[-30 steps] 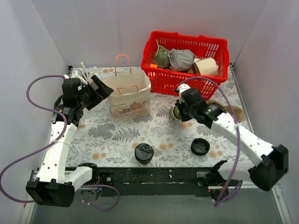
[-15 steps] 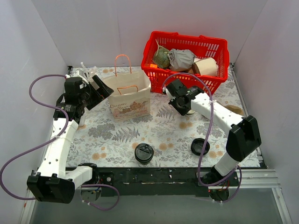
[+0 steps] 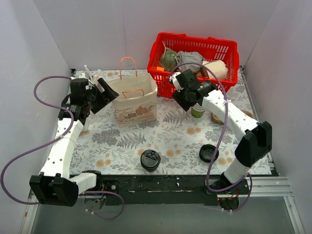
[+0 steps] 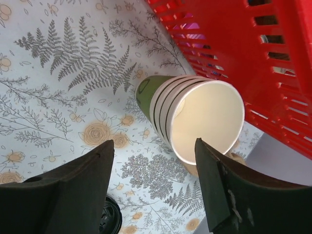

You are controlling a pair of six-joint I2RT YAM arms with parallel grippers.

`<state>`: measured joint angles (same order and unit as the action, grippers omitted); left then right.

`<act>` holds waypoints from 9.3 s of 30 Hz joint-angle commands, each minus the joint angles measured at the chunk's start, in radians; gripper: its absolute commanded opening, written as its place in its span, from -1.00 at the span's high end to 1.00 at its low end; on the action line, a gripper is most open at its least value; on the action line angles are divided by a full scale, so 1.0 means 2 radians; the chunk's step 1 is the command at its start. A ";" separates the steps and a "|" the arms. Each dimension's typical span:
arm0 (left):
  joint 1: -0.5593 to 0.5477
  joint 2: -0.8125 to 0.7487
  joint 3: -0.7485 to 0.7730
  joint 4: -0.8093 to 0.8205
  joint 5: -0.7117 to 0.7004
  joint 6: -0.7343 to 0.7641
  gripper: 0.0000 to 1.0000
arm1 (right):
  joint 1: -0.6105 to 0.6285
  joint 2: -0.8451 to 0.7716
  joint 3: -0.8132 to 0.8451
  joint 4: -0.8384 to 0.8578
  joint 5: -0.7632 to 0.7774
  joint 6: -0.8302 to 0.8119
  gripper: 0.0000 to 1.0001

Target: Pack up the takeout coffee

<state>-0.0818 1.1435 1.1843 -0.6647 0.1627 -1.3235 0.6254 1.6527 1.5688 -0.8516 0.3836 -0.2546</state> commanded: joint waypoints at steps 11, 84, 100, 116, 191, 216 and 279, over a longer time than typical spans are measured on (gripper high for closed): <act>-0.001 0.053 0.063 -0.001 0.024 0.060 0.41 | -0.001 -0.190 -0.050 0.255 -0.269 -0.047 -0.48; -0.041 0.028 0.046 0.074 0.203 0.134 1.00 | 0.127 0.029 -0.055 0.295 -0.099 0.028 0.63; -0.049 0.020 0.029 0.101 0.240 0.107 1.00 | 0.139 0.134 -0.030 0.210 -0.160 0.005 0.88; -0.060 0.010 0.017 0.118 0.238 0.107 1.00 | 0.139 0.188 0.013 0.153 -0.046 0.066 0.84; -0.099 -0.033 -0.003 0.151 0.272 0.286 1.00 | 0.172 -0.372 -0.230 0.279 -0.156 0.022 -0.61; -0.103 0.047 0.054 0.207 0.392 0.344 1.00 | 0.172 -0.399 -0.273 0.373 -0.194 -0.025 -0.26; -0.105 -0.181 -0.086 -0.029 -0.054 0.042 -0.96 | 0.266 -0.188 -0.210 0.172 -0.157 0.193 -0.58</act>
<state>-0.2901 0.7925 1.0191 -0.6991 0.0090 -1.2675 1.1404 1.2457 1.1305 -0.6117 -0.0669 0.1230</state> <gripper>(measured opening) 0.982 0.834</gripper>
